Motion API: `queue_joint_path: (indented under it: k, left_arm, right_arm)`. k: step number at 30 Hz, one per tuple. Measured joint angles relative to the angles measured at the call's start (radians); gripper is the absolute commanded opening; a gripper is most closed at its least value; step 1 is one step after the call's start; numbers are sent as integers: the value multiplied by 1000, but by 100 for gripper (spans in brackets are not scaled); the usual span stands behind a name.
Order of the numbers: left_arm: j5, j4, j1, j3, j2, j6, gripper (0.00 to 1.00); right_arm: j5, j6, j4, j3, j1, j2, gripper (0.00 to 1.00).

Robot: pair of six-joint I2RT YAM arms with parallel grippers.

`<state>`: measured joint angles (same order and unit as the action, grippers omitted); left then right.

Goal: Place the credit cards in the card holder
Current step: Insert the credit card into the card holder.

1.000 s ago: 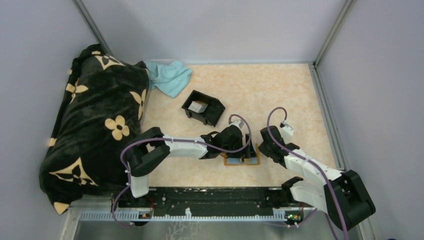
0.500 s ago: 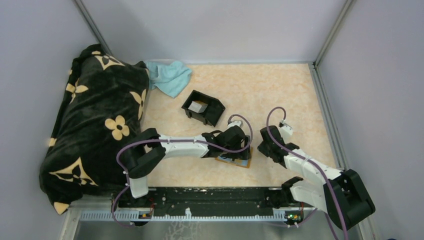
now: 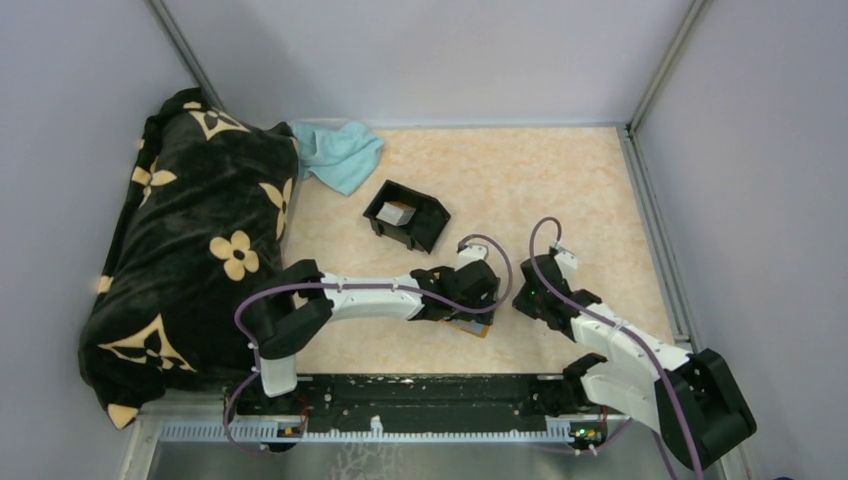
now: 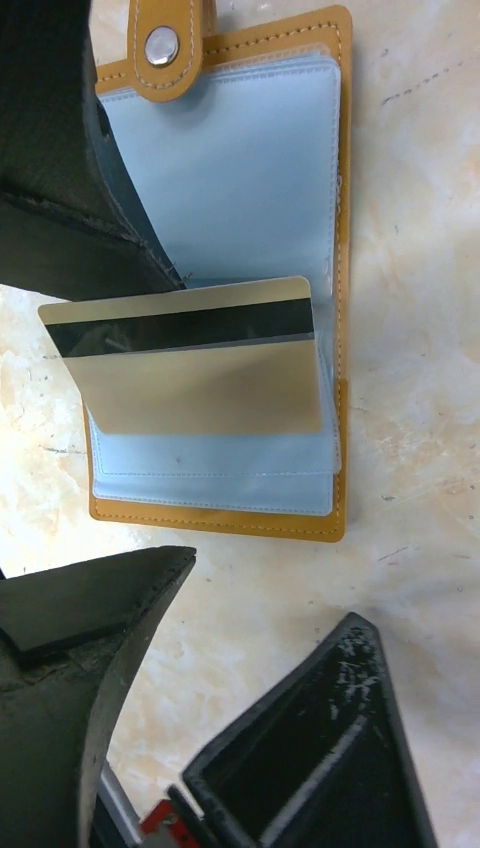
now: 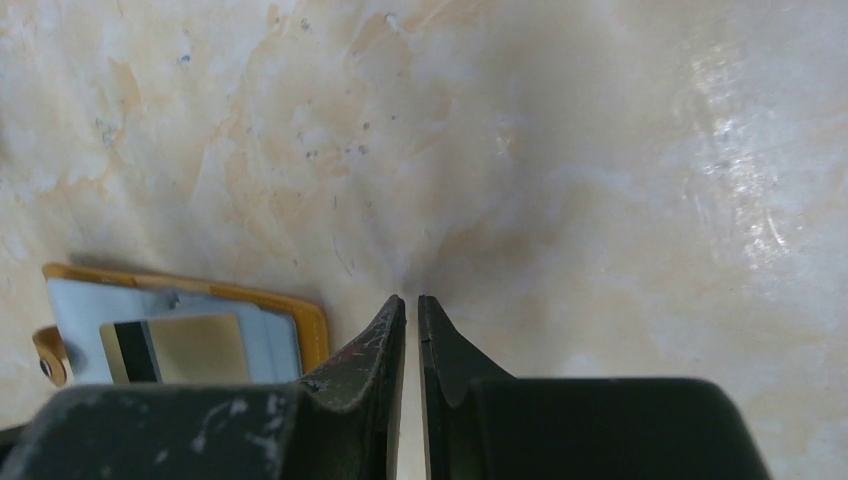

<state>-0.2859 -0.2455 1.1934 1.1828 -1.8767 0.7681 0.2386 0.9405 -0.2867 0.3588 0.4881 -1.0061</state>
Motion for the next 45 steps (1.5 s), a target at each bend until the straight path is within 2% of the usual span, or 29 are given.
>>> queue_joint_path:
  k: [6, 11, 16, 22, 24, 26, 27, 37, 45]
  left_arm:
    - [-13, 23, 0, -6, -6, -12, 90]
    - [5, 135, -6, -72, 16, -26, 90]
    - [80, 295, -32, -186, 66, -40, 91]
    - [211, 451, -58, -249, 71, -68, 91]
    - [240, 468, -60, -251, 68, -83, 91]
    - [264, 481, -64, -256, 66, -92, 99]
    - [274, 489, -67, -259, 66, -95, 100]
    - [340, 570, -73, -284, 52, -111, 100]
    - [314, 525, -62, -255, 37, -123, 100]
  right_arm:
    - [-28, -58, -18, 0, 63, 36, 11]
    - [-42, -78, -15, 2, 106, 38, 11]
    - [-55, -85, -8, 3, 108, 37, 10]
    - [-63, -85, 3, 9, 115, 12, 10]
    - [-52, -88, 1, 13, 119, -3, 10]
    - [-41, -89, 0, 16, 122, -18, 10]
    - [-36, -89, 2, 17, 126, -24, 10]
    - [11, -84, 18, 31, 148, -56, 9]
    - [24, -84, 18, 35, 153, -65, 9]
